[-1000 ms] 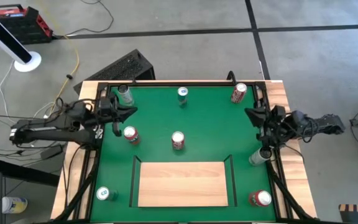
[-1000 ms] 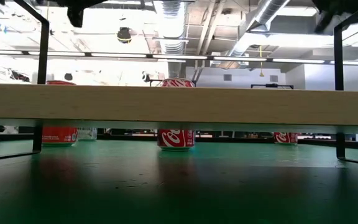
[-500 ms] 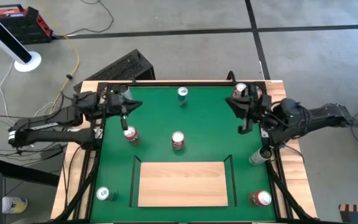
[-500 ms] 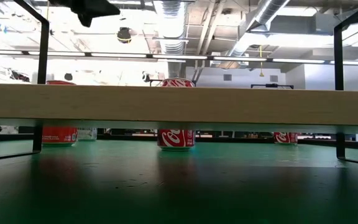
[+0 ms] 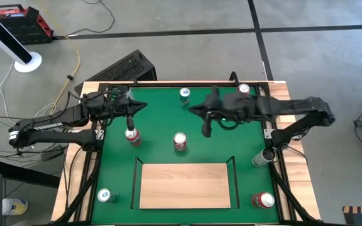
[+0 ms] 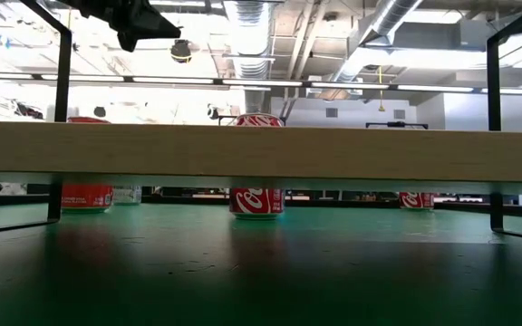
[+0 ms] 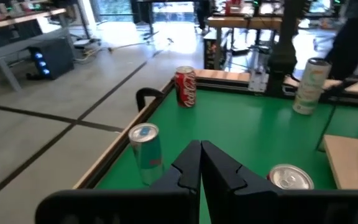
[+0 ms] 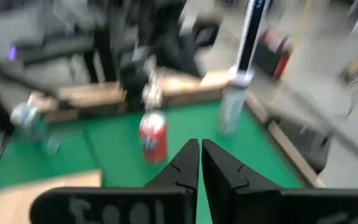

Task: Place canned beverage on shelf
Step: Put the bottom red soda can on the shelf

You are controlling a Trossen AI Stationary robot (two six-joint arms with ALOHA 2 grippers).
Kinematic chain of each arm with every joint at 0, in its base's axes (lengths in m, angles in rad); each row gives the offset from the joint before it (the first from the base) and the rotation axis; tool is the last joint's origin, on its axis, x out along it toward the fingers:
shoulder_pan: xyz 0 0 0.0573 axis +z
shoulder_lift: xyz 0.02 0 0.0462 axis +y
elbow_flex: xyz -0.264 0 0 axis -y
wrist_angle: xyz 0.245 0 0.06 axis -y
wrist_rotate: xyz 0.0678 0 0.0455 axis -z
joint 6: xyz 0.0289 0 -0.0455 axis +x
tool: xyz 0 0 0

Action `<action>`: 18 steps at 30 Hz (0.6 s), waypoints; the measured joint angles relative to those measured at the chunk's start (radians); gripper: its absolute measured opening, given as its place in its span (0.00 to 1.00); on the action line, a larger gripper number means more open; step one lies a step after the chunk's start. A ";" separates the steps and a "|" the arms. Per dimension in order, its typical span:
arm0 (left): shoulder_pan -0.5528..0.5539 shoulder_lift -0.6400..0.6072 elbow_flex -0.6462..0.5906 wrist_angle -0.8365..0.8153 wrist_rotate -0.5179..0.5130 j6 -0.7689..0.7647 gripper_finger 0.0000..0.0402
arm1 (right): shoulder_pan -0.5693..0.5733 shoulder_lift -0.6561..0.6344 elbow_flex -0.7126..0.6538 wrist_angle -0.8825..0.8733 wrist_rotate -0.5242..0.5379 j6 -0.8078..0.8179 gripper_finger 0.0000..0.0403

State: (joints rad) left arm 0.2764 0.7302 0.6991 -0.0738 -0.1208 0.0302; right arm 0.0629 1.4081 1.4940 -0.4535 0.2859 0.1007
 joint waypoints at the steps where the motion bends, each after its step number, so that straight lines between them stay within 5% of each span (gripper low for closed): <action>1: 0.000 -0.003 0.000 0.001 -0.006 -0.008 0.00 | -0.006 0.038 0.054 -0.068 -0.030 0.005 0.13; 9: 0.000 -0.006 0.000 0.000 -0.011 -0.095 0.07 | -0.034 0.329 0.409 -0.421 -0.157 -0.028 0.29; 18: -0.001 -0.018 0.000 -0.028 -0.016 -0.149 0.30 | -0.040 0.537 0.648 -0.684 -0.192 -0.029 0.71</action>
State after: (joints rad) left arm 0.2756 0.7123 0.6987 -0.1016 -0.1371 -0.1184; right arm 0.0227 1.9447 2.1418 -1.1372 0.0940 0.0715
